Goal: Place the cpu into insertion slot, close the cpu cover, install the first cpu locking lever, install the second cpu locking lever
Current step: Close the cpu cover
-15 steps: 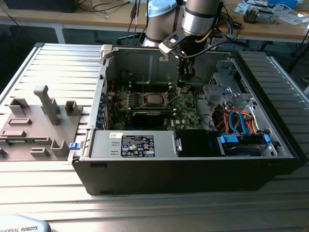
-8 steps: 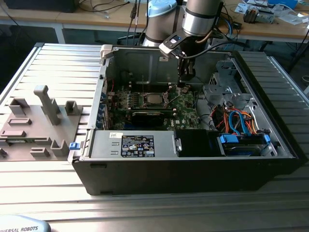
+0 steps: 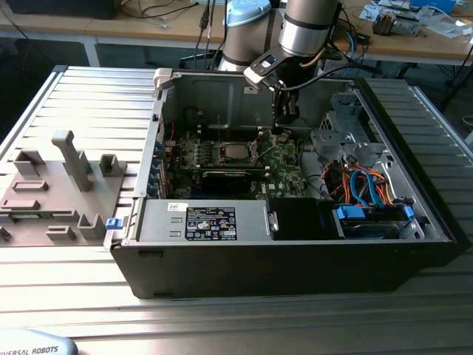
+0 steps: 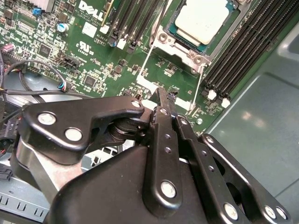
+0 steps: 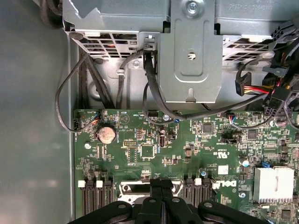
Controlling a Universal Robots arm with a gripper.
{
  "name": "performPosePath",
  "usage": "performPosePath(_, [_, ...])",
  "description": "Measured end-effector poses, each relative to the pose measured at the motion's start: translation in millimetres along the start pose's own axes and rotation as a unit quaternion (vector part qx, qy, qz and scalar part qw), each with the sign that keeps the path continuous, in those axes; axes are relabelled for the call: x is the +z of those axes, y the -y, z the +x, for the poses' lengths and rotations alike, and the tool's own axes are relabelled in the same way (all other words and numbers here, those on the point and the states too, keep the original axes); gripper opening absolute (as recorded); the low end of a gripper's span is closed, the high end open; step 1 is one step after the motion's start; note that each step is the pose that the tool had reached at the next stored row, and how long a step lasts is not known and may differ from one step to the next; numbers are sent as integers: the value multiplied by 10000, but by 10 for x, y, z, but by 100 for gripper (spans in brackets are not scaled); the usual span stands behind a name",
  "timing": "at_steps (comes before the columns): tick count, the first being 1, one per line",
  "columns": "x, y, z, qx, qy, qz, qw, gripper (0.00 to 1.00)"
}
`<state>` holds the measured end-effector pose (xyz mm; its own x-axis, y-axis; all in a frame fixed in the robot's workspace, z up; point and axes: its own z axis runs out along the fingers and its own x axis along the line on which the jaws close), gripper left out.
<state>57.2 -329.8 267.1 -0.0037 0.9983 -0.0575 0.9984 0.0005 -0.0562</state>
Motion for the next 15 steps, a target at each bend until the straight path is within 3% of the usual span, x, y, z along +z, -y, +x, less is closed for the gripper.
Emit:
performPosePath(7, [0, -70, 18, 0, -2, 0, 10000, 11])
performPosePath(12, [0, -111, 35, -77, -30, -4, 10000, 11])
performPosePath(15, [16, -174, 53, -133, -27, -5, 9999, 11])
